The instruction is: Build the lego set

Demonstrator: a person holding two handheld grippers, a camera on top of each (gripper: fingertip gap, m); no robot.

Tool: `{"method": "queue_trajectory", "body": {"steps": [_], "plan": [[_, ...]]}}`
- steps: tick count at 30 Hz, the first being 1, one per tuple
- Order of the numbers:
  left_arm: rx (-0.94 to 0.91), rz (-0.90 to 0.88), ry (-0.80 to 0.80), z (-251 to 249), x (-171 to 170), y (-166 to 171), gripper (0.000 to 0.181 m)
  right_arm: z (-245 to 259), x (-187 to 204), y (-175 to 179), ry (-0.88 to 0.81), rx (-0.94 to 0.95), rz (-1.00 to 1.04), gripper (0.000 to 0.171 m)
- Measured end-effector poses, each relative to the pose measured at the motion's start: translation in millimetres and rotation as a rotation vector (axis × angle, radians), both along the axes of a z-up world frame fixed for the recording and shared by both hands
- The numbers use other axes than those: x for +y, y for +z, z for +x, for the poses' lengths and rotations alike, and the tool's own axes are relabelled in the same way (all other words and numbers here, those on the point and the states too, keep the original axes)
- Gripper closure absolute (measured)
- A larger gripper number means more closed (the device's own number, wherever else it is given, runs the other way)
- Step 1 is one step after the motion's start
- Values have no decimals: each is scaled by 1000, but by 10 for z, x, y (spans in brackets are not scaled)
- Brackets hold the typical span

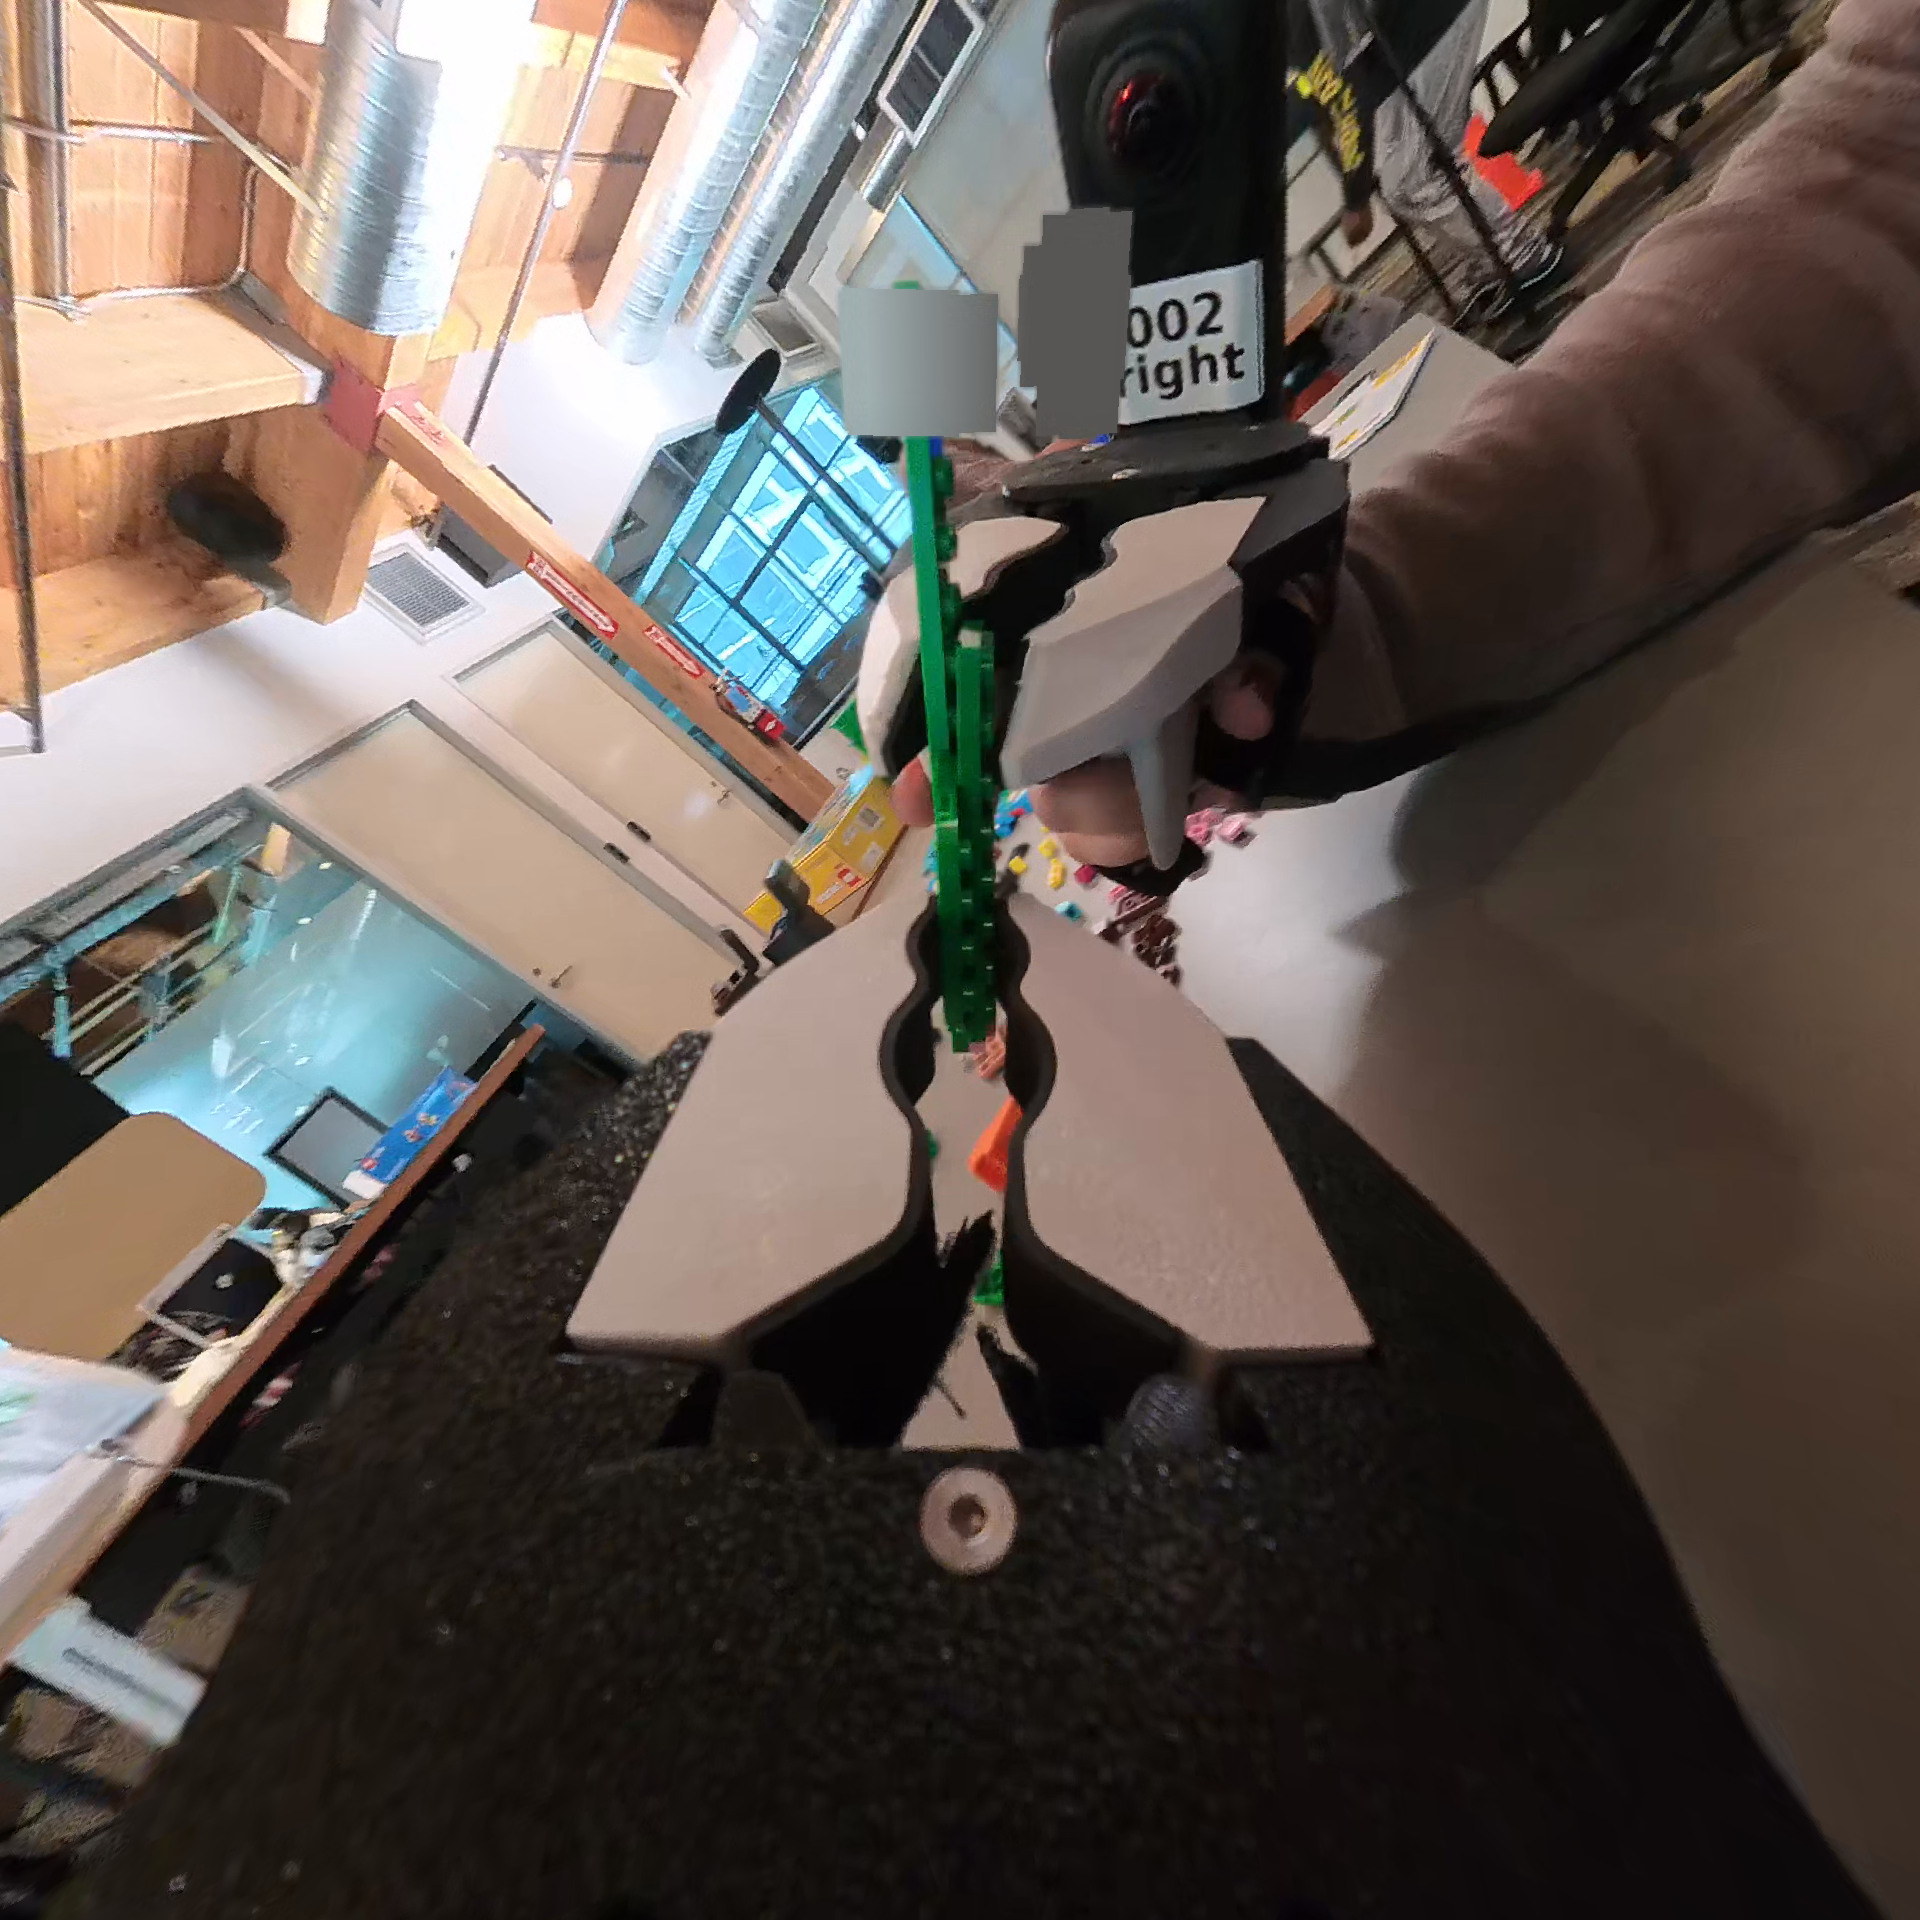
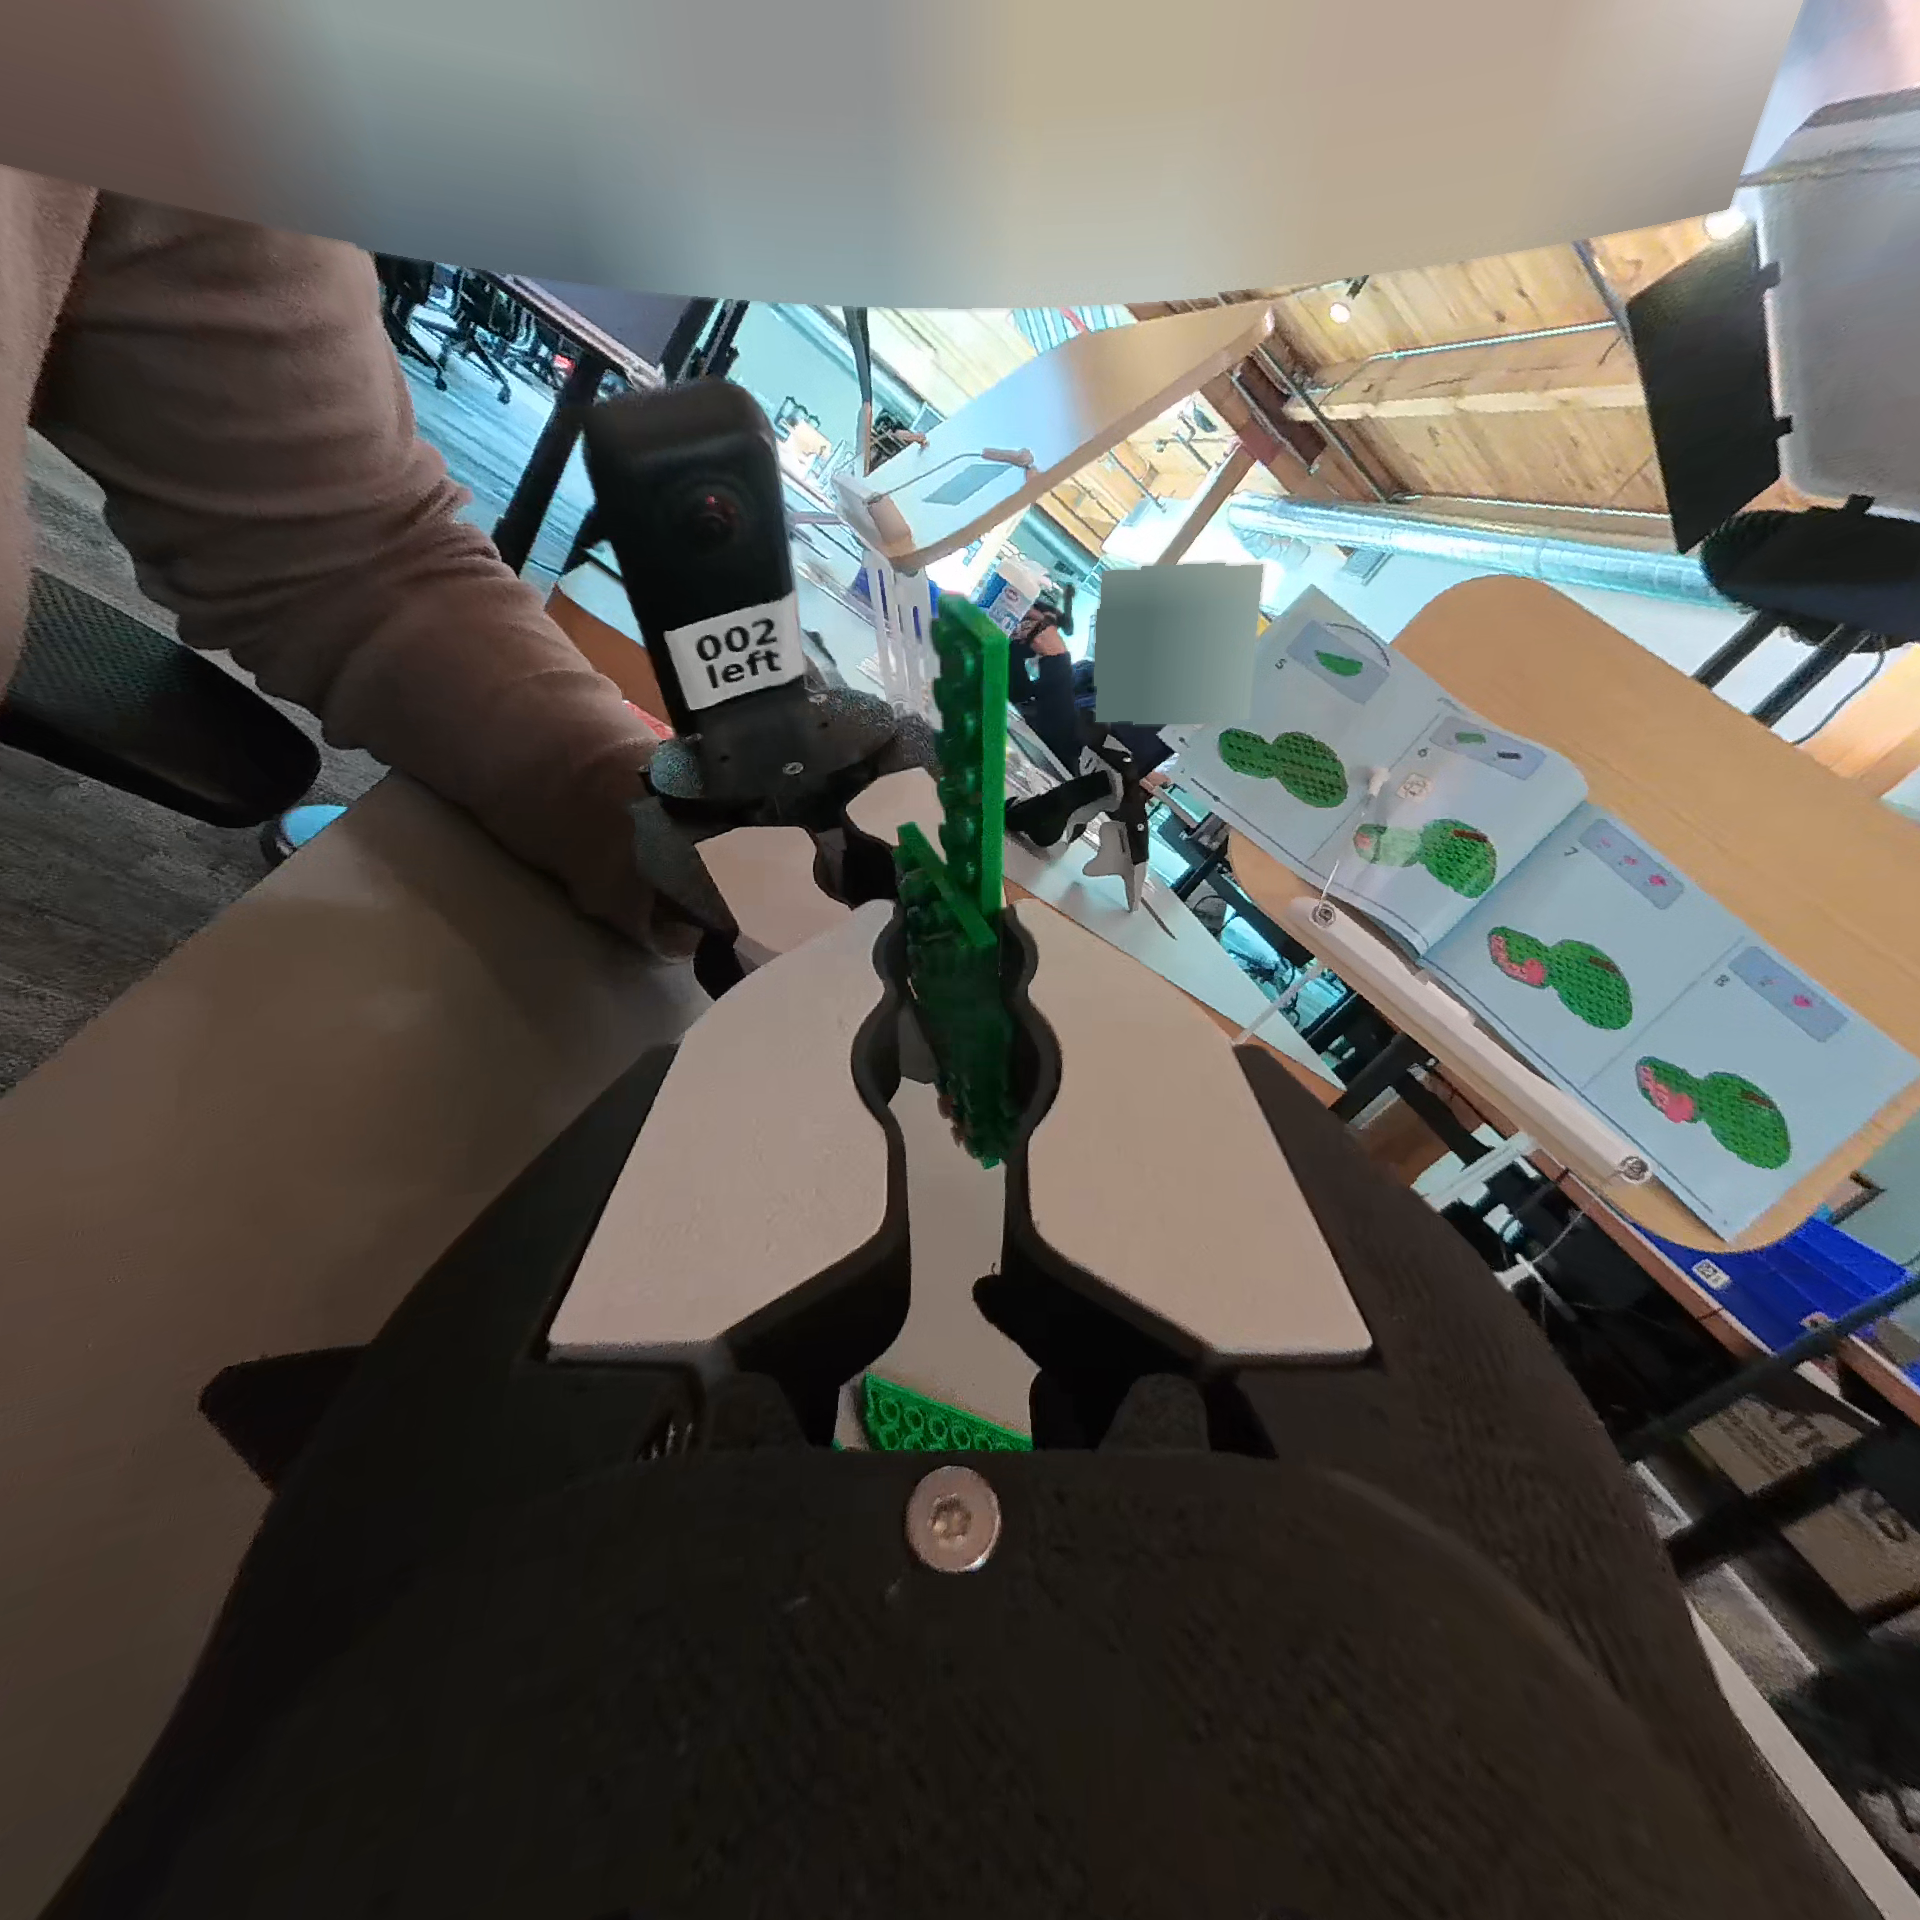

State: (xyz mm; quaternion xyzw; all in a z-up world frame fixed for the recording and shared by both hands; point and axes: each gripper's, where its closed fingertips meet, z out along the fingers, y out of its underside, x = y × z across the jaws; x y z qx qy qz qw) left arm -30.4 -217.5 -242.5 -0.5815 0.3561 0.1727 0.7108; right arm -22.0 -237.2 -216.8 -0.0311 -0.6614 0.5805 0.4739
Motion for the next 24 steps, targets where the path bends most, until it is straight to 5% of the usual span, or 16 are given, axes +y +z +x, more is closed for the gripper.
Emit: {"method": "queue_trajectory", "body": {"steps": [8,24], "plan": [[12,-63,-138,212,-59,-79,173,71,-167,-67,58,-44,48,143],[-149,-129,-212,211,-80,-55,173,63,-217,-25,89,-113,-44,163]]}}
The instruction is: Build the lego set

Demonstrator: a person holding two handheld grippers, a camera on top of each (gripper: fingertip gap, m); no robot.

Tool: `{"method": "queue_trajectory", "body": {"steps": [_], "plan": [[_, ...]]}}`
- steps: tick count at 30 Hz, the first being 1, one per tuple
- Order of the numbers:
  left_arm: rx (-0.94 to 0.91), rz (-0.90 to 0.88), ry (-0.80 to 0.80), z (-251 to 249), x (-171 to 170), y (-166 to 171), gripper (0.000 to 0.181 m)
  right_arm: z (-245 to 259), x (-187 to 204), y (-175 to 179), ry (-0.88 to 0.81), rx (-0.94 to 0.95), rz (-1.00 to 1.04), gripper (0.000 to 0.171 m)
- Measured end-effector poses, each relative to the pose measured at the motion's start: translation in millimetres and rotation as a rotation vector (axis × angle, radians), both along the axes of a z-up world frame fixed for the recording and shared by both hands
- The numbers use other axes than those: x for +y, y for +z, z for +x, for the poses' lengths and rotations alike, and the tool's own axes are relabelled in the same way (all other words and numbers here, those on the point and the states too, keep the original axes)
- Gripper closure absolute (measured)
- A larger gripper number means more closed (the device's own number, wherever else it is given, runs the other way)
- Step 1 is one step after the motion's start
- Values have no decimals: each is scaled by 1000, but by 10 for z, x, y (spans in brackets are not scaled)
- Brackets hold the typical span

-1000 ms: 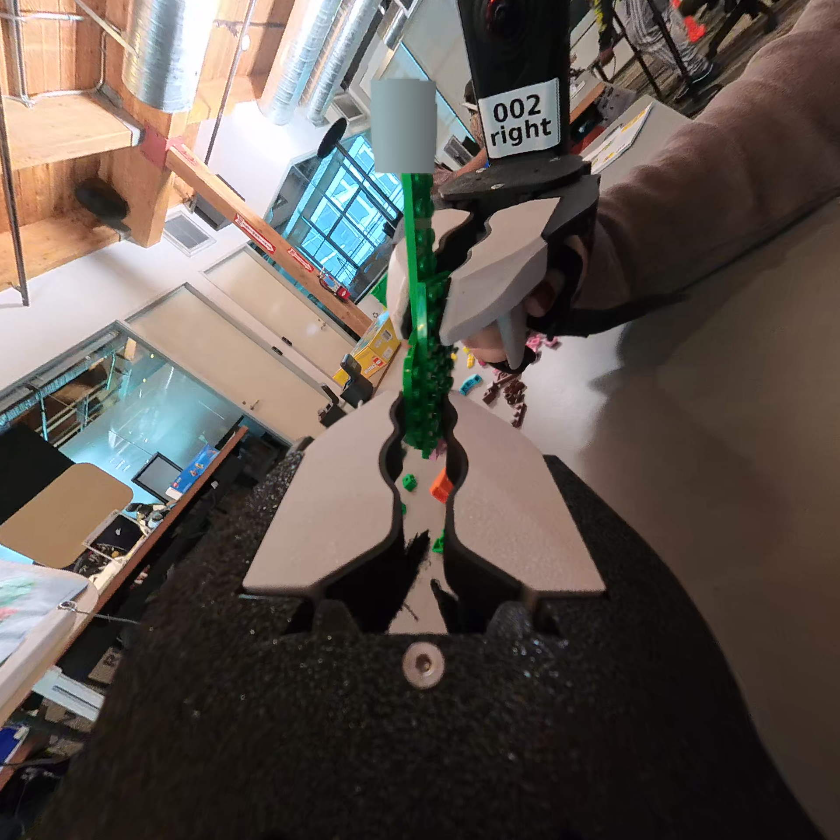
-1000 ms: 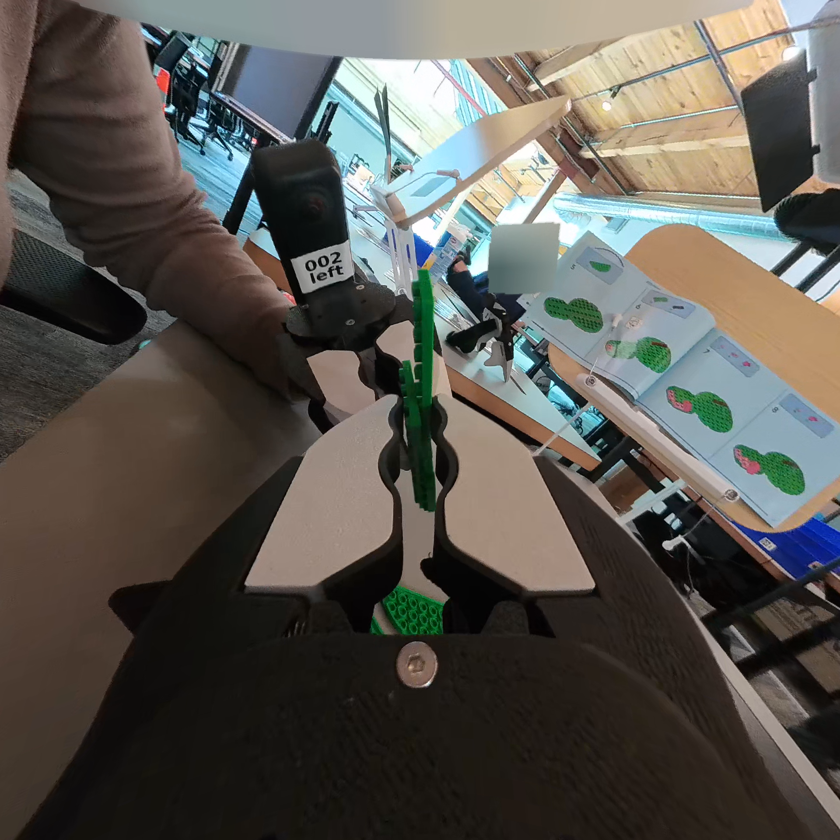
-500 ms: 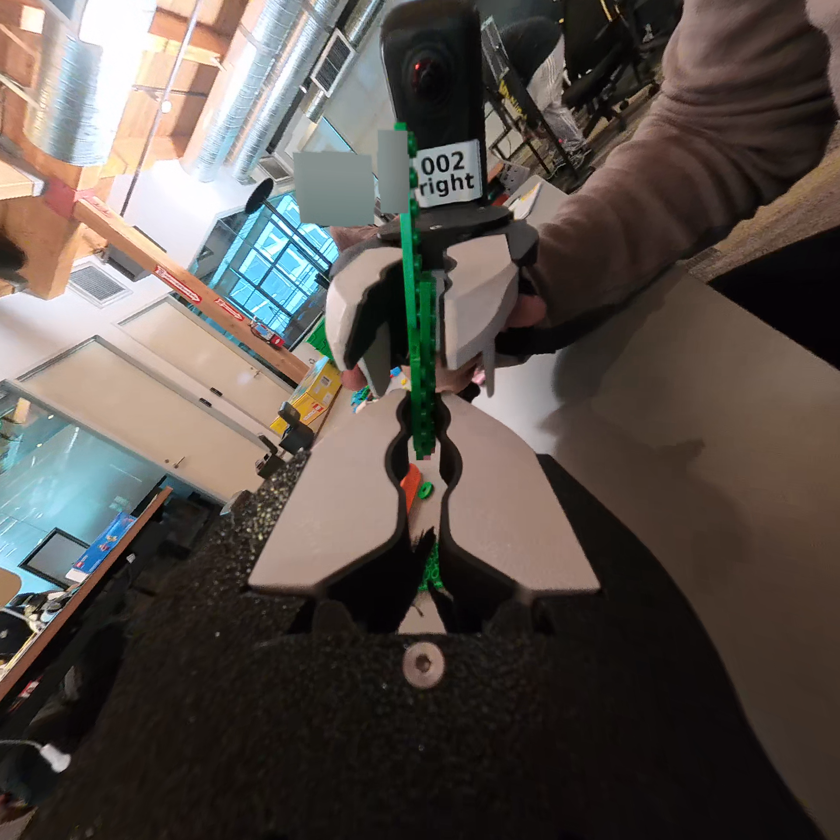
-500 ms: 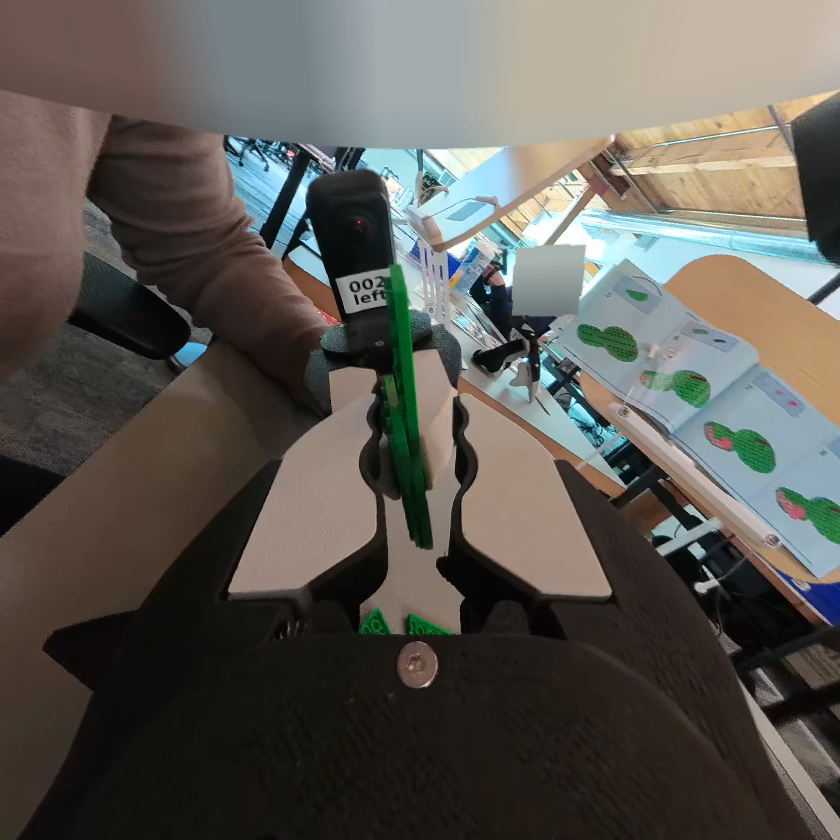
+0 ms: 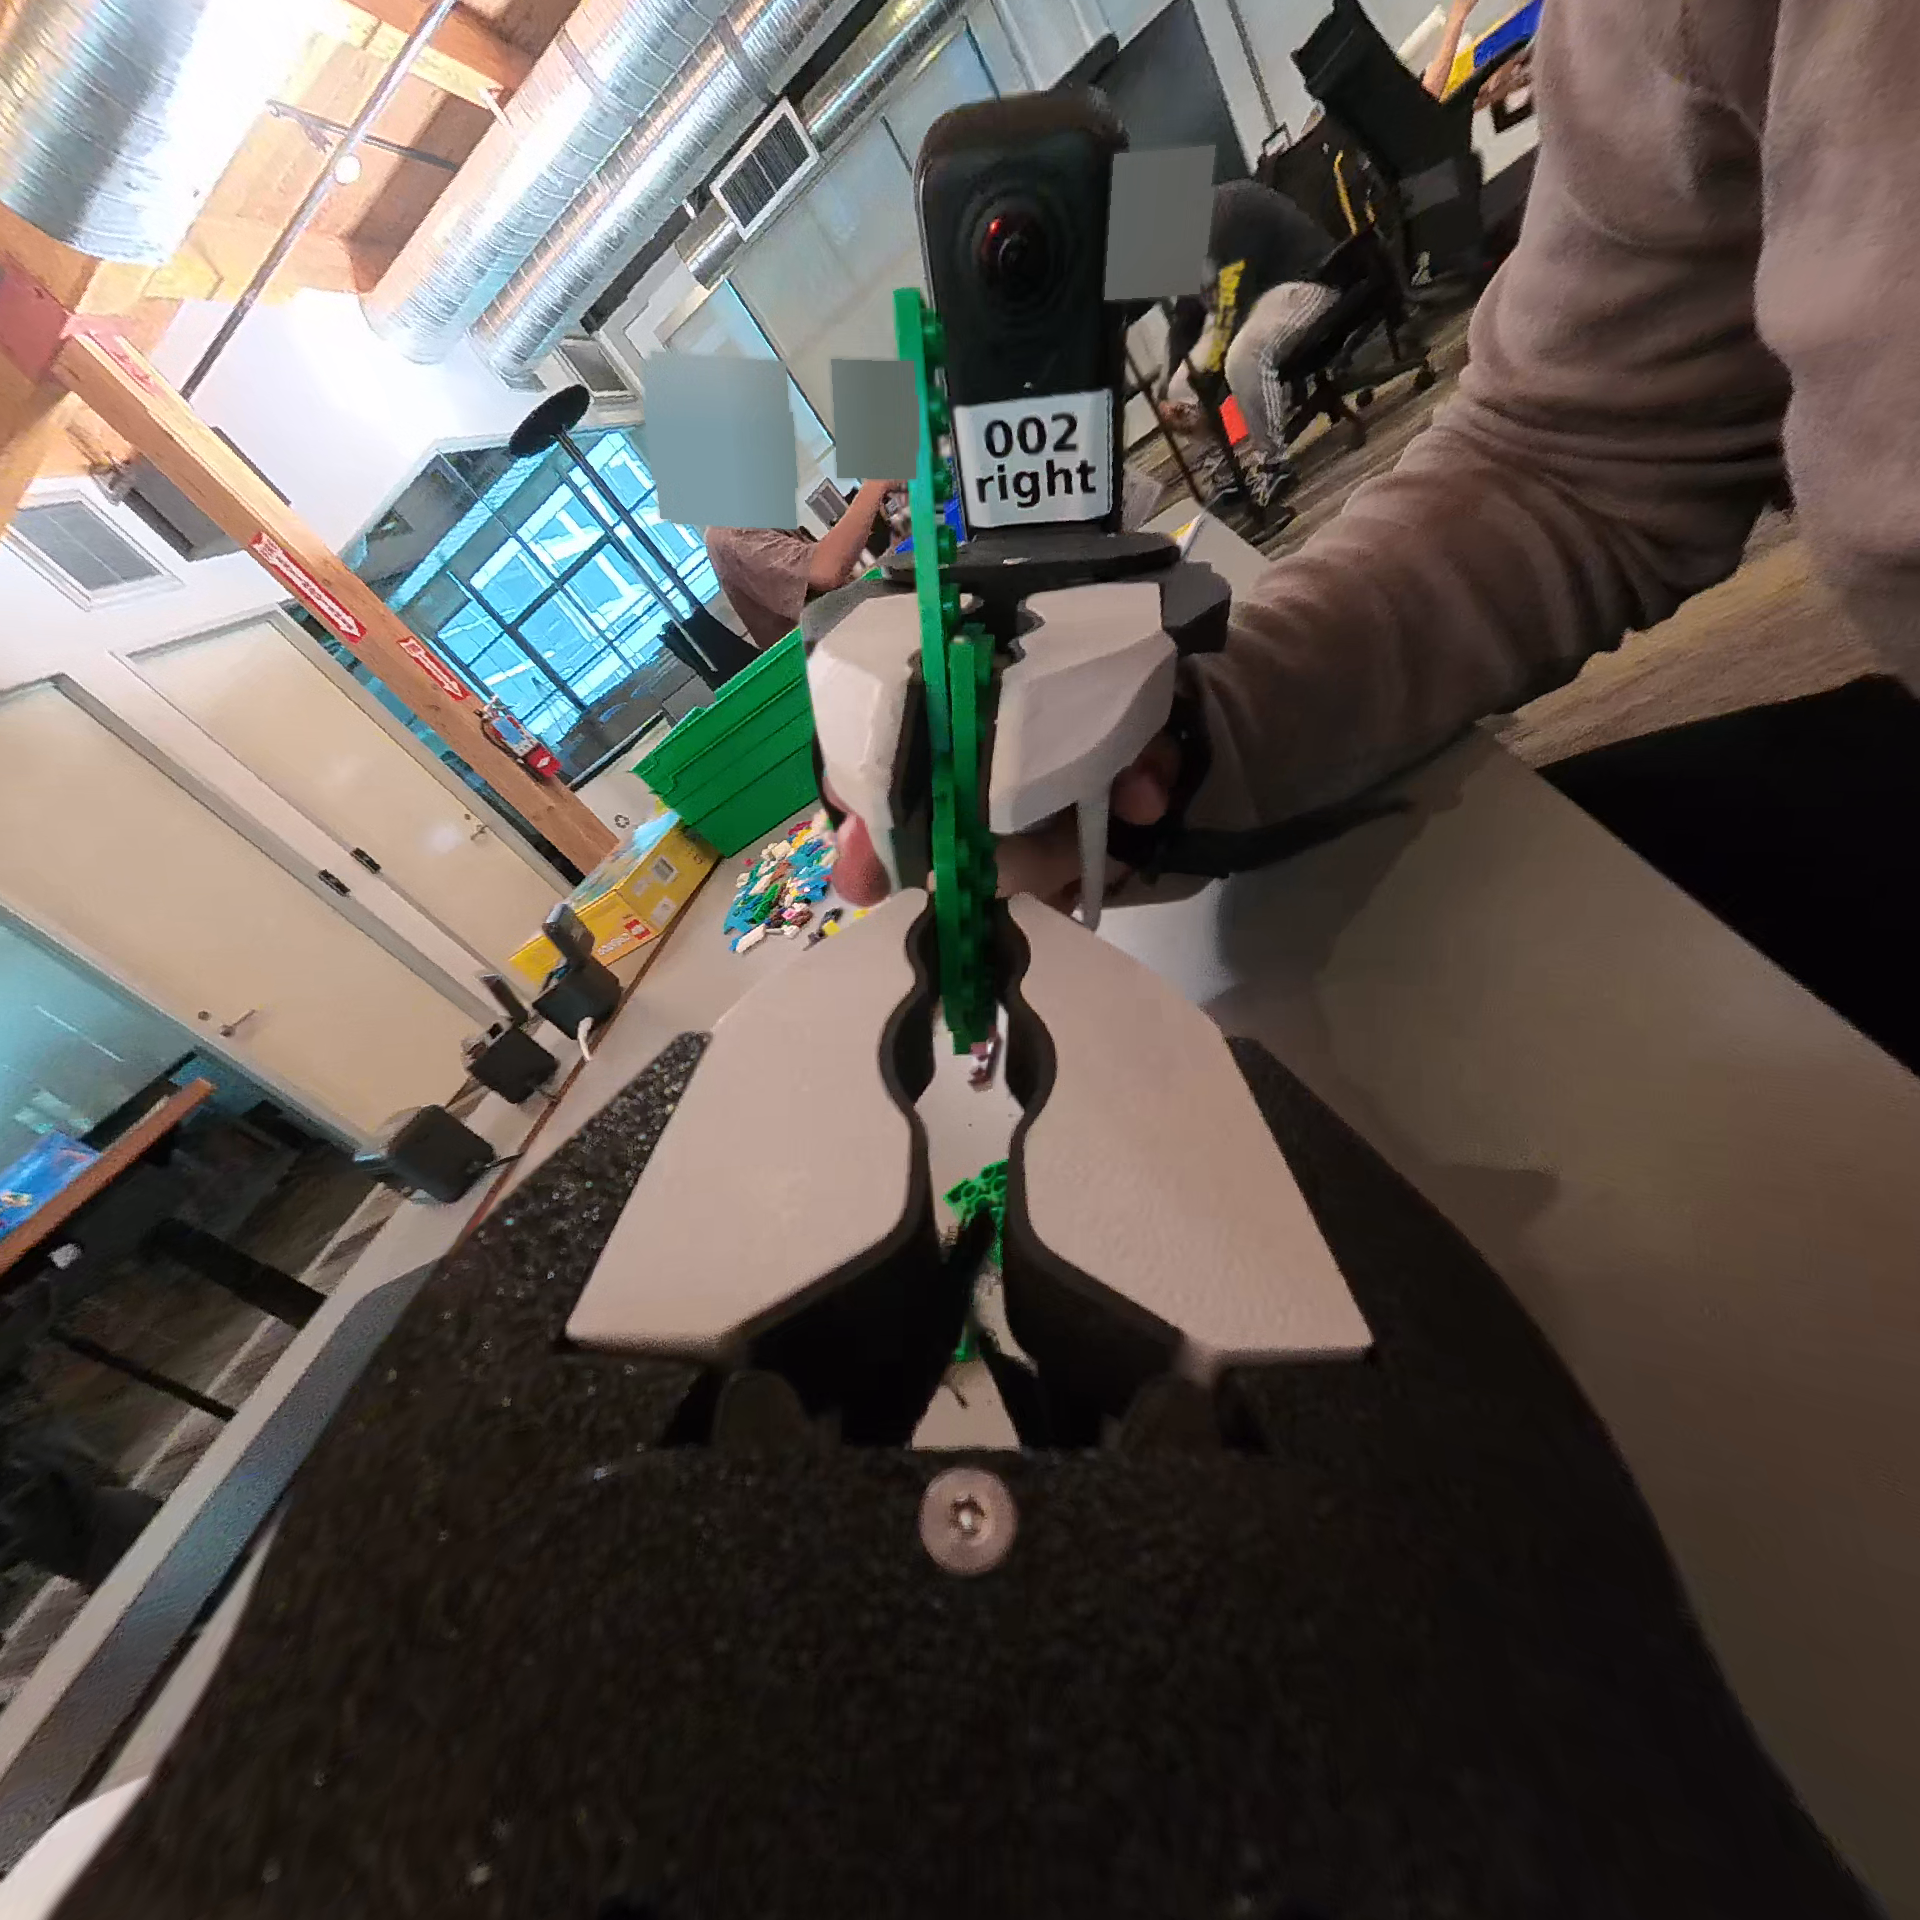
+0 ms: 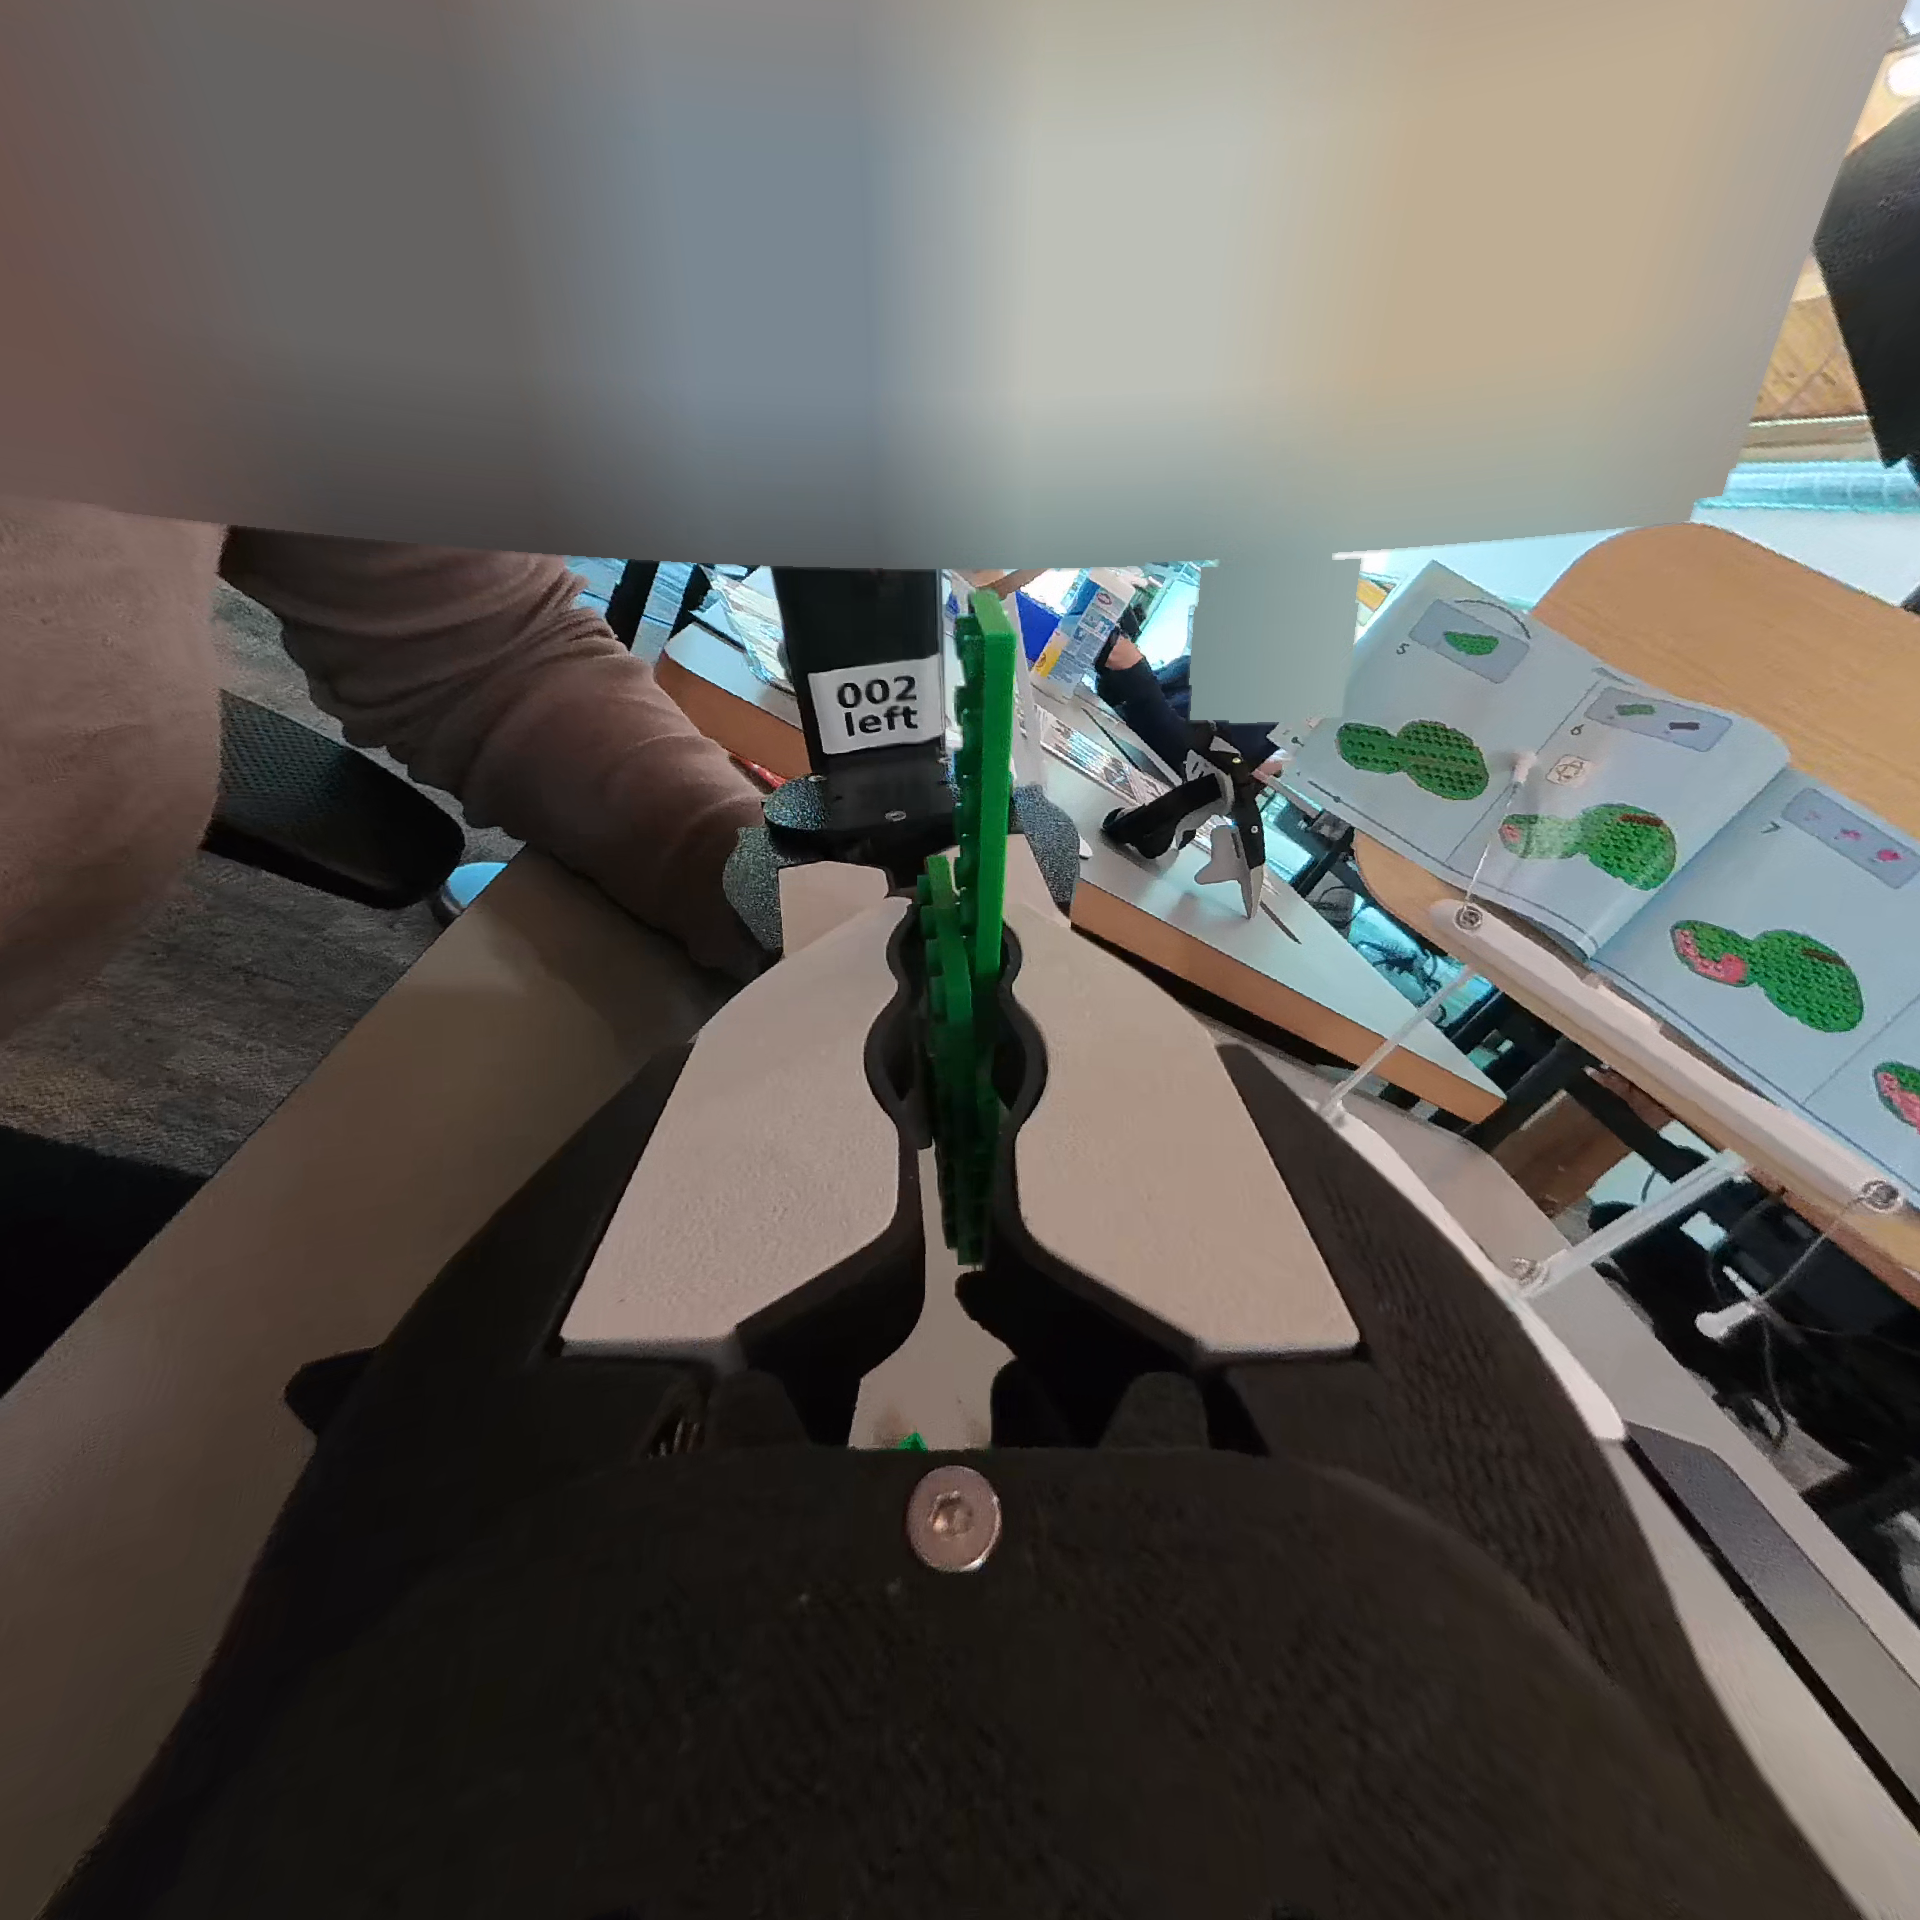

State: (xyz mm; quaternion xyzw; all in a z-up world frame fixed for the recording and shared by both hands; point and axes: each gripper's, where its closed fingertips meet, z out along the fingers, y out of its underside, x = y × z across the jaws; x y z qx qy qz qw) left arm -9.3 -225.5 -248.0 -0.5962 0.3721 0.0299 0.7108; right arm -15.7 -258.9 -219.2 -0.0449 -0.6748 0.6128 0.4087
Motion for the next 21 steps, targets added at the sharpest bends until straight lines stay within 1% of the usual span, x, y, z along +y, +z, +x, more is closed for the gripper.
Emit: {"method": "queue_trajectory", "body": {"steps": [6,12,15,17,19,21], "plan": [[-52,-21,-27,-7,-11,14,173,-26,-11,14,-32,-8,-11,164],[-106,-17,-30,6,7,24,171,-23,5,24,-16,-40,-31,164],[-110,23,16,-18,42,40,160,-10,27,63,5,-52,-69,165],[-91,9,30,-17,58,11,160,23,22,96,40,-60,-100,164],[-77,17,9,23,34,13,166,56,13,106,70,-47,-106,164],[-55,26,25,18,43,7,170,53,32,114,69,-36,-118,164]]}}
